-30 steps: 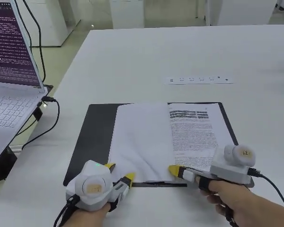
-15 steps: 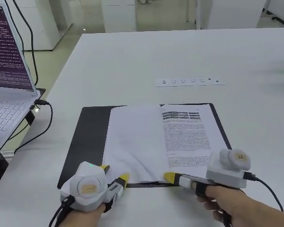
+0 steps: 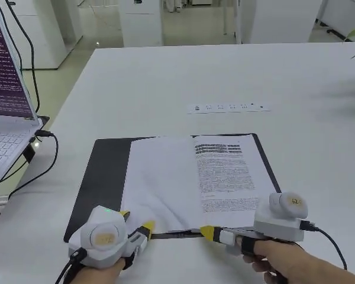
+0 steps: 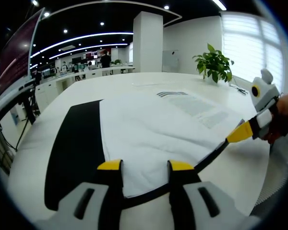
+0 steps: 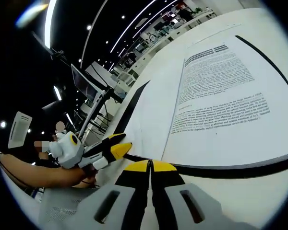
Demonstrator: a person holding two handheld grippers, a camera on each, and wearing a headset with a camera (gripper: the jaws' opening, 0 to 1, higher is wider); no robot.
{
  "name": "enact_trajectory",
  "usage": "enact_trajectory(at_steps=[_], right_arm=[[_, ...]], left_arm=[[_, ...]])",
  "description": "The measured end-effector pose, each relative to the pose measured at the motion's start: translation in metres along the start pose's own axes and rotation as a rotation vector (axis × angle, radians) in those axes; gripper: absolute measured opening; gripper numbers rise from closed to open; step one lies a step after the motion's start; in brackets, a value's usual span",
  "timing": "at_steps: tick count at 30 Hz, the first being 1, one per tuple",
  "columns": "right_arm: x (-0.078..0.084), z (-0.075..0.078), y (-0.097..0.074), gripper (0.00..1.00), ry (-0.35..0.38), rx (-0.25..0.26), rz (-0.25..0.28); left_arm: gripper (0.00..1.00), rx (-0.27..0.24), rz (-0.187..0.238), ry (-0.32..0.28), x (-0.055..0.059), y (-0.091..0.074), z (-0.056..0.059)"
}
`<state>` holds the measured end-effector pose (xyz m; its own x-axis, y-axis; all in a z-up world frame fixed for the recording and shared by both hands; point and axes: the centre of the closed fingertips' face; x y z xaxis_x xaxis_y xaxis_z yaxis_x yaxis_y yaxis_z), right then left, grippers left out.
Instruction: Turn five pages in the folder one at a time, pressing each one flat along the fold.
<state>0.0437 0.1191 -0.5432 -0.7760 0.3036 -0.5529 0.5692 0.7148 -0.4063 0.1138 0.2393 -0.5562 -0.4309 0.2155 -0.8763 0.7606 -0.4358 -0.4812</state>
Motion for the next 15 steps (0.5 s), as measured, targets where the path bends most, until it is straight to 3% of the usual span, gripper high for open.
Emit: enact_trajectory(at_steps=[4,8,11,13,15], right_arm=[[0.004,-0.008,-0.006,0.00,0.018,-0.003,-0.018],[-0.001,-0.018,-0.015,0.00,0.023,0.024,0.008],[-0.005,-0.023,-0.023,0.00,0.031,0.054,0.013],[-0.009,-0.024,-0.032,0.00,0.021,0.086,0.022],[-0.019,-0.024,-0.041,0.00,0.031,0.105,0.069]], left_arm=[[0.36,-0.001,-0.009,0.000,0.000,0.000,0.000],[0.40,0.026,-0.037,-0.061,-0.003,0.000,0.003],[0.46,0.052,-0.104,-0.139,-0.004,-0.004,0.010],[0.46,0.061,-0.162,-0.249,-0.006,-0.009,0.013],[0.48,0.073,-0.178,-0.323,-0.012,-0.014,0.016]])
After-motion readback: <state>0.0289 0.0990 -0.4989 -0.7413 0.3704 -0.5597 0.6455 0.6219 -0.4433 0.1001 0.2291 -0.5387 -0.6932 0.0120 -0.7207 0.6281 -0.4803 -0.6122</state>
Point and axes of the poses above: the centre of the closed fingertips' face, and the gripper's own axes: y roughly forward along the fingers, z roughly to its right, x roughly out of its underside, and after that the axes turned 3 degrees about -x, right-handed
